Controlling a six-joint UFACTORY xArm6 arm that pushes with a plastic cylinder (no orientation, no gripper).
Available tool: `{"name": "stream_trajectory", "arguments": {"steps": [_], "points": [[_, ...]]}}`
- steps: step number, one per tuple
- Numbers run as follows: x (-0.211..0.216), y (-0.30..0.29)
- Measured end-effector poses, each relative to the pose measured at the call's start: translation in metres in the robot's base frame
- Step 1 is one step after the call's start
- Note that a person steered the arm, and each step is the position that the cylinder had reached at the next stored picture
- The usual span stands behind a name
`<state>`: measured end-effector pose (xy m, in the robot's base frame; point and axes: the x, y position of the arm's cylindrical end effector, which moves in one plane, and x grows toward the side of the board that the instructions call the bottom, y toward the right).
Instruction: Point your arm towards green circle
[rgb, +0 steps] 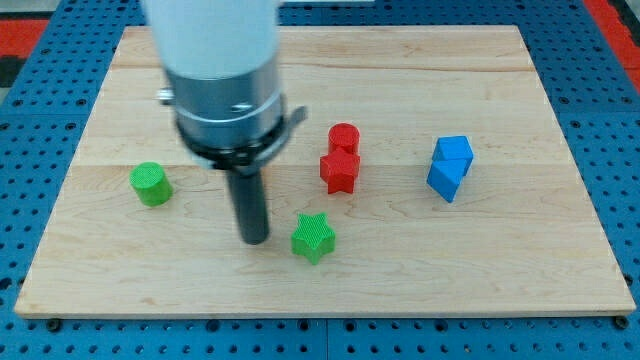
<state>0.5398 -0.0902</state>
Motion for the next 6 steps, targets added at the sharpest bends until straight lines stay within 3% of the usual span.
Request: {"name": "stream_trajectory", "arguments": {"steps": [3,5,6], "points": [[-0.016,-0.195],[-0.1,-0.193],[-0.097,-0.157]]}}
